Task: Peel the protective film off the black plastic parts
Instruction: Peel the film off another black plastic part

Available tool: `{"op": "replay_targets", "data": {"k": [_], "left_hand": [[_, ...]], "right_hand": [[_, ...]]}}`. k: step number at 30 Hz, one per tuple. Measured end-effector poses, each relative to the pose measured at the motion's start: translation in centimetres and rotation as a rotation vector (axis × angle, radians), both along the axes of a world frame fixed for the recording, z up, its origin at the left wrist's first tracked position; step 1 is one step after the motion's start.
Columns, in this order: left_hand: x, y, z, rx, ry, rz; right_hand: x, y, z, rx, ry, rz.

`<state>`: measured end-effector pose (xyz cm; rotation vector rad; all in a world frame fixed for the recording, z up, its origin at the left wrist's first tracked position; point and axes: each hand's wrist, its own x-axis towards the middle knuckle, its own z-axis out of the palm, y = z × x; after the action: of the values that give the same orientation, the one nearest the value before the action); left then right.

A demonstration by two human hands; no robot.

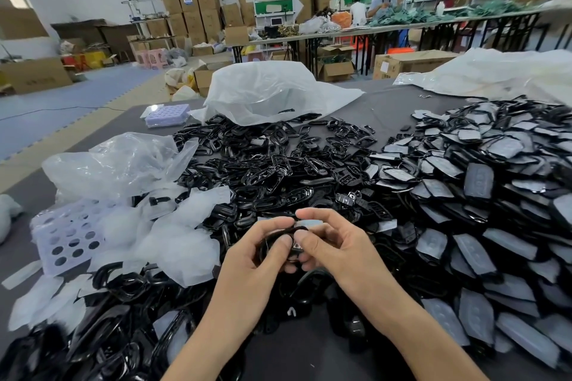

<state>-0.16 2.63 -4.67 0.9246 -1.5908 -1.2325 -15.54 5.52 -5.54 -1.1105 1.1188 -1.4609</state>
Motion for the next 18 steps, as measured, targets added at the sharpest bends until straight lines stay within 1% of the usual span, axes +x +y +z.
{"op": "replay_targets", "data": {"k": [4,6,8,10,12,14,18], "left_hand": [[0.09,0.16,0.08,-0.038,0.016,0.057],[-0.01,0.19,-0.02,-0.054,0.03,0.081],[-0.13,0.22,-0.07,-0.008,0.085,0.088],[-0.25,0.21,-0.01,0.078,0.176,0.07],[-0.37,0.09,-0.07,0.139,0.236,0.057],[-0.35,-0.03,-0.27,0.164,0.239,0.066],[-0.04,-0.16,-0.39,0.096,0.174,0.053]], "right_hand": [[-0.16,-0.02,0.28,0.104,-0.275,0.124],[-0.25,-0.13,0.32,0.136,-0.383,0.165],[-0.17,-0.25,0.38,0.155,-0.466,0.186],[-0.01,-0.33,0.47,0.159,-0.541,0.181],[0.12,-0.32,0.41,0.143,-0.578,0.167],[0.27,-0.27,0.25,0.116,-0.568,0.17],[0.3,-0.19,-0.06,0.073,-0.476,0.147]]}}
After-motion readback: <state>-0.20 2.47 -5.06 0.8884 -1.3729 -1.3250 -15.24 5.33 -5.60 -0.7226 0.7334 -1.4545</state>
